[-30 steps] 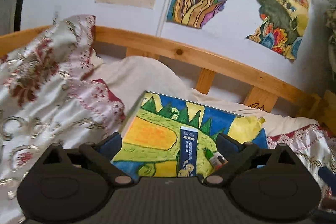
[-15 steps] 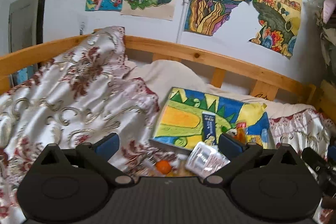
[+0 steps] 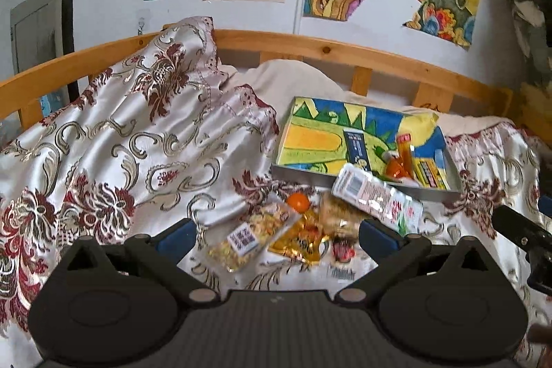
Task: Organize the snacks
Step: 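Withdraw both tools from the tray back over the snack pile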
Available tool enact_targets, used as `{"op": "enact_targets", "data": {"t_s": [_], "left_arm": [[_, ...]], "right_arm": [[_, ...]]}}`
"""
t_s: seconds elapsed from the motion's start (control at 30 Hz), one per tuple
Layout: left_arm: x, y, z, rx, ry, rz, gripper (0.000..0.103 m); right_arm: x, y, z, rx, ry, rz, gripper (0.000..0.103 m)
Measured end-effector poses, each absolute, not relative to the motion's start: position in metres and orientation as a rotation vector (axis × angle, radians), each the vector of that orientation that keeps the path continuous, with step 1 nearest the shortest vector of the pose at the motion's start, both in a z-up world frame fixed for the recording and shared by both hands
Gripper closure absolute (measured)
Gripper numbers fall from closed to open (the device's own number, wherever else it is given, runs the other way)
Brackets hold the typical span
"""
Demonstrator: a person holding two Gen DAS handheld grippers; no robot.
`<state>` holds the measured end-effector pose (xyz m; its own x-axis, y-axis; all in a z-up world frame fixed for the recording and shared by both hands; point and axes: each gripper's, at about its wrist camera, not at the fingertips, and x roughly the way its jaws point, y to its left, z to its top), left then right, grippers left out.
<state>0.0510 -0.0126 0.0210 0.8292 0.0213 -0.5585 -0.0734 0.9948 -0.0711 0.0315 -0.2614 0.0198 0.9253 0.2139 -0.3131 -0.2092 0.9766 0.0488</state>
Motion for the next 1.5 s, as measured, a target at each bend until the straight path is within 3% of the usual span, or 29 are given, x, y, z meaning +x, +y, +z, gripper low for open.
{"op": "enact_targets", "data": {"t_s": [0.97,1.5], "left_arm": [[0.057,0.018,-0.028,0.020,0.709,0.067,0.001],[0.082,0.025,-0.036,0.092,0.683,0.066,0.001]], "right_arm": [[0.047,-0.220,-0.026,-0.003,0.560,0.276,0.001],[0.051,-0.203,-0.042,-0.044,0.619,0.302,0.001]]}}
